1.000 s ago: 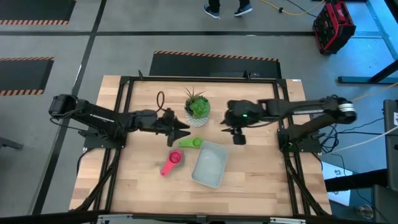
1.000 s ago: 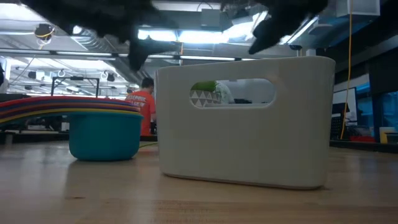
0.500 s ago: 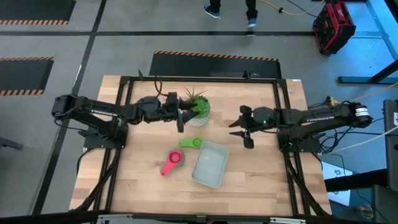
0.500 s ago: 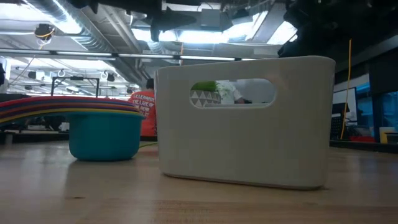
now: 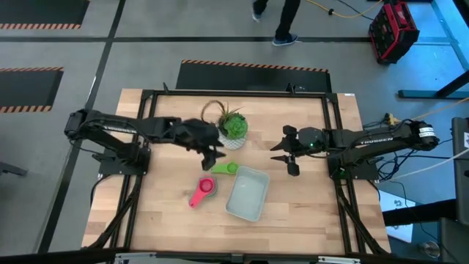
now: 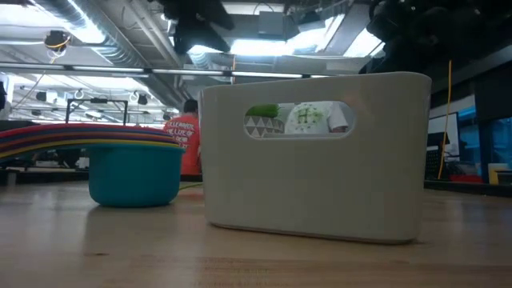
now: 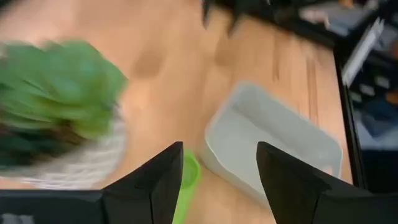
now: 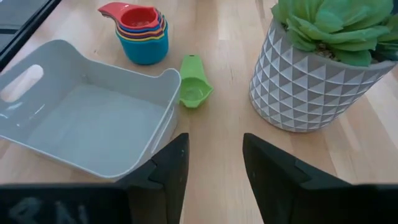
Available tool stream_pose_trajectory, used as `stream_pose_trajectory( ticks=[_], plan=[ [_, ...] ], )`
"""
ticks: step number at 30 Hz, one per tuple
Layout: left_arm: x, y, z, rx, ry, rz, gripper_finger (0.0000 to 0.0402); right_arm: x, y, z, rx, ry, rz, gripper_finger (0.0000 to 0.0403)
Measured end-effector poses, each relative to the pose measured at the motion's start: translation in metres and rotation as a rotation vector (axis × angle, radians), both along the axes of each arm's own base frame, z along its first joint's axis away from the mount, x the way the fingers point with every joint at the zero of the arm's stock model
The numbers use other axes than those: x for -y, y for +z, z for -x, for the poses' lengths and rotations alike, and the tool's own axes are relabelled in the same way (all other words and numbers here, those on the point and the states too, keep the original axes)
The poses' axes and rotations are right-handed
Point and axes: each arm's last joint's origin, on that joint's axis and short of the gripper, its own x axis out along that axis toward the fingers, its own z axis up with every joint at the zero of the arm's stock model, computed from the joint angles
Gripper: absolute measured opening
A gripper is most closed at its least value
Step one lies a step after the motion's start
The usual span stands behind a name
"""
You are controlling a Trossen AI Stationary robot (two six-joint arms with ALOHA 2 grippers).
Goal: Nest measuring cups in basket
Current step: Stack the green measuring cup on top of the pink measuring cup
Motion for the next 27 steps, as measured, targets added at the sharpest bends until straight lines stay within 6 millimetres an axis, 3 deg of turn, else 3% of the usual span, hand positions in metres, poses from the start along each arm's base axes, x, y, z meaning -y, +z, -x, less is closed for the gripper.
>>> stream_pose_trajectory(
  ticks=[8, 14, 27],
  plan=[
    [0.018, -0.047, -0.031, -0.165, -0.103, 0.008, 0.0197, 0.000, 0.001, 0.000, 0.007, 0.001, 0.001, 0.0156],
    [0.019, -0.081, -0.050, -0.236, -0.149, -0.065, 0.0197, 0.000, 0.001, 0.000, 0.007, 0.001, 0.001, 0.0156],
    [0.004, -0.121, -0.069, -0.323, -0.105, -0.146, 0.0197, 0.000, 0.001, 0.000, 0.006, -0.001, -0.001, 0.0156]
  ],
)
